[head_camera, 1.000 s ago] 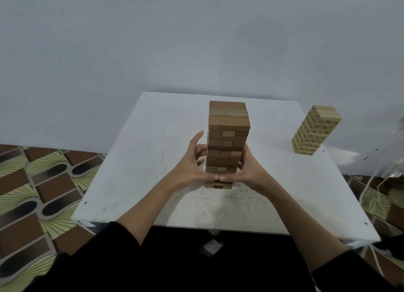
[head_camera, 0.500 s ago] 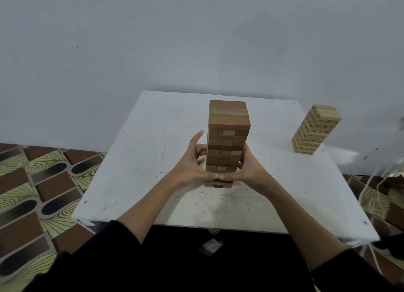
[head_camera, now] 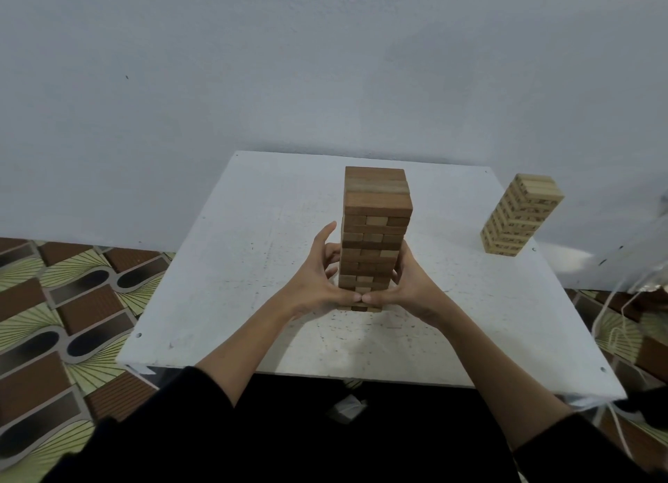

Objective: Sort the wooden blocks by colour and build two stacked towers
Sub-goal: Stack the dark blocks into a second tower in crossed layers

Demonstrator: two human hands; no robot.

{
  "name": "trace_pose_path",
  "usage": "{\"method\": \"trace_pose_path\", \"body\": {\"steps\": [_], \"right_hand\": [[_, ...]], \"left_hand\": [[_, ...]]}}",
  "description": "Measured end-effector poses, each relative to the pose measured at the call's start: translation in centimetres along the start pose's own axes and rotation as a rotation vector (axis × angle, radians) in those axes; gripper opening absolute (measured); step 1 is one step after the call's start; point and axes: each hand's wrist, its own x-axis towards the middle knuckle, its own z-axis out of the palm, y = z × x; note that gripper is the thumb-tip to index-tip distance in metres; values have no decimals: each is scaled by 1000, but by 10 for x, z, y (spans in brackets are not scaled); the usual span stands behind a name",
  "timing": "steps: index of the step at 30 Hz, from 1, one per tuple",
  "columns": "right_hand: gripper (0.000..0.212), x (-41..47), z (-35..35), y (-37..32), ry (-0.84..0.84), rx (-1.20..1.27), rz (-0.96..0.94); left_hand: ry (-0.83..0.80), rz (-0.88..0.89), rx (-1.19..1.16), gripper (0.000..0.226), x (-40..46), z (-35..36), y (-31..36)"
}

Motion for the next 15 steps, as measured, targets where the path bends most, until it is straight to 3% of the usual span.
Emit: {"method": "trace_pose_path", "body": {"steps": [8,15], "right_hand": [[98,1,1,3,15,2,14],[113,-2,-5,5,-15,-84,47]], "left_hand": [[21,-15,-6,116,2,0,-4],[-62,-39,115,127,-3,-3,-7]]}}
